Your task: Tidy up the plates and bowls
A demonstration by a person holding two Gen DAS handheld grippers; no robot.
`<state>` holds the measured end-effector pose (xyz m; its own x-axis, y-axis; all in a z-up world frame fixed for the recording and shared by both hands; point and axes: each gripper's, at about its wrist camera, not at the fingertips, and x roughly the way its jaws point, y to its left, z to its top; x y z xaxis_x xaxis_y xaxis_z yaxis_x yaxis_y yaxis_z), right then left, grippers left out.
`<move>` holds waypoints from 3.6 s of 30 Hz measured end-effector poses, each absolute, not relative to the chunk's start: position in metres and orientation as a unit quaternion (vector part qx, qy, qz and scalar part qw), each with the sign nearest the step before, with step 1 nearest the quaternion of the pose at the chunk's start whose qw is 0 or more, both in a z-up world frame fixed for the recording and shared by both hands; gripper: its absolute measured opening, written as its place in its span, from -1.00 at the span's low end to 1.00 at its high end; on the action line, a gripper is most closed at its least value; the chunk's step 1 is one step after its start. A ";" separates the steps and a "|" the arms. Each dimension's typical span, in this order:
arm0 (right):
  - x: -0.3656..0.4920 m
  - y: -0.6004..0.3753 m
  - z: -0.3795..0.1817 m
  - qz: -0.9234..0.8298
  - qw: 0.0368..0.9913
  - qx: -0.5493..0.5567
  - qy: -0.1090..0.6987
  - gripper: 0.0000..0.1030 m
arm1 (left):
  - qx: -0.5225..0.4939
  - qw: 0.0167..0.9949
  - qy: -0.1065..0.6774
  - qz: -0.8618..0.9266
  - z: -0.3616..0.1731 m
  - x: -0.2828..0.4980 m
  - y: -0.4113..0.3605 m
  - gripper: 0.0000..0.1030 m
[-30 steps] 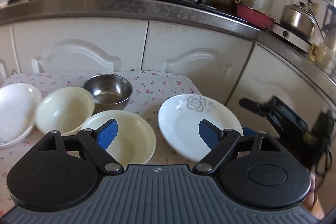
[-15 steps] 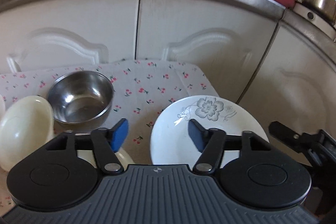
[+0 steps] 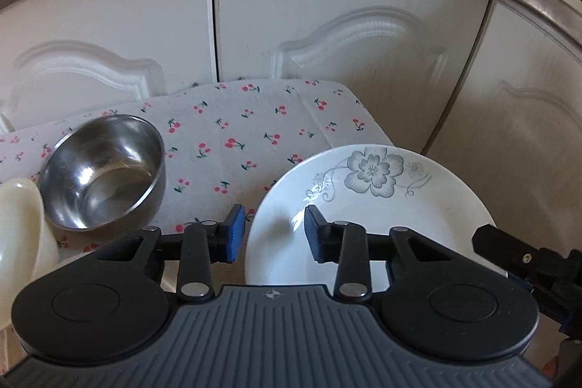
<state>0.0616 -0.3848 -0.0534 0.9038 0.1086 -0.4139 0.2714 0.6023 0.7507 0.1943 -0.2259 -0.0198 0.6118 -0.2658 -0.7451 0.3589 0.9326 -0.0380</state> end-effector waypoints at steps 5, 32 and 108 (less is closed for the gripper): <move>0.066 -0.383 -0.057 -0.048 0.870 0.435 0.228 -0.04 | 0.060 0.890 0.415 -0.176 -0.030 0.201 -0.232 -0.18; 0.056 -0.371 -0.050 -0.011 0.863 0.468 0.192 0.02 | 0.008 0.905 0.397 -0.152 0.006 0.162 -0.199 -0.21; -0.032 -0.229 -0.011 0.070 0.909 0.315 0.264 0.31 | -0.103 0.913 0.386 -0.080 0.000 -0.001 -0.032 -0.30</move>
